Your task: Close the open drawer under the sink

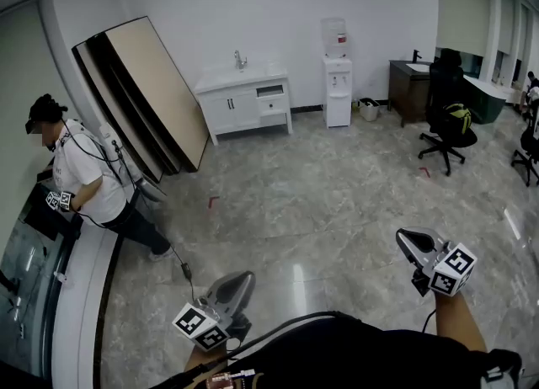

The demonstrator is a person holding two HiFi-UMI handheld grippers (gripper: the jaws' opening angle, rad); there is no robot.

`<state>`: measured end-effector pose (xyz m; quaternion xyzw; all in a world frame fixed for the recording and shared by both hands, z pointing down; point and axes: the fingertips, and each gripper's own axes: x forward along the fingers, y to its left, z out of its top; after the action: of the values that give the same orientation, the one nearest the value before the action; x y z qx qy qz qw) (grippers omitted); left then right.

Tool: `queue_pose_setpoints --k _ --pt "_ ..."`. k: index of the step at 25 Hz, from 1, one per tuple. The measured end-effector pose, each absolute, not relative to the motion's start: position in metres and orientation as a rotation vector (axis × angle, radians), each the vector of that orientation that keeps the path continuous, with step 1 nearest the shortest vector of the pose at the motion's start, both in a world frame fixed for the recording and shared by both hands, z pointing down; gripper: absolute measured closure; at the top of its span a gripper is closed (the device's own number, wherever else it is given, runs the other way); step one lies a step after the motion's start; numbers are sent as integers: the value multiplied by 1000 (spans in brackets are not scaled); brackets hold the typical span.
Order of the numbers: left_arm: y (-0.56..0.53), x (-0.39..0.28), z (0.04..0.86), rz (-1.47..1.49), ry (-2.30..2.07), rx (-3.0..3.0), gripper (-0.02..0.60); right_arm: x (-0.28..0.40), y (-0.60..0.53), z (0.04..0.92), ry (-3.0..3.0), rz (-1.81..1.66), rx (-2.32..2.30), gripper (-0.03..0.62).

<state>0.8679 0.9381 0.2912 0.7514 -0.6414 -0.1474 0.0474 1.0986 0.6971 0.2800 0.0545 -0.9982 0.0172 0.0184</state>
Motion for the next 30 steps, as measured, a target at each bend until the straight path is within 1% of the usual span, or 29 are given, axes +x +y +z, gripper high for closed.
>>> queue_pose_setpoints --k 5,9,13,18,22,30 --pt "927 836 302 -464 -1983 2203 581 1059 674 286 -3091 86 108 594" --pt "890 828 298 -456 -2017 2205 581 1035 642 298 -3074 61 28 594" --pt "847 815 294 -430 -2109 2169 581 1013 581 302 -3092 69 -28 594" --pt "786 802 275 -427 -2241 2086 581 982 496 276 -3126 11 -150 594" --pt "741 787 265 -480 -2311 2024 581 954 445 264 -3146 -1 -237 594" --pt "666 765 278 -463 -2315 1970 581 920 386 299 -3090 85 -335 594"
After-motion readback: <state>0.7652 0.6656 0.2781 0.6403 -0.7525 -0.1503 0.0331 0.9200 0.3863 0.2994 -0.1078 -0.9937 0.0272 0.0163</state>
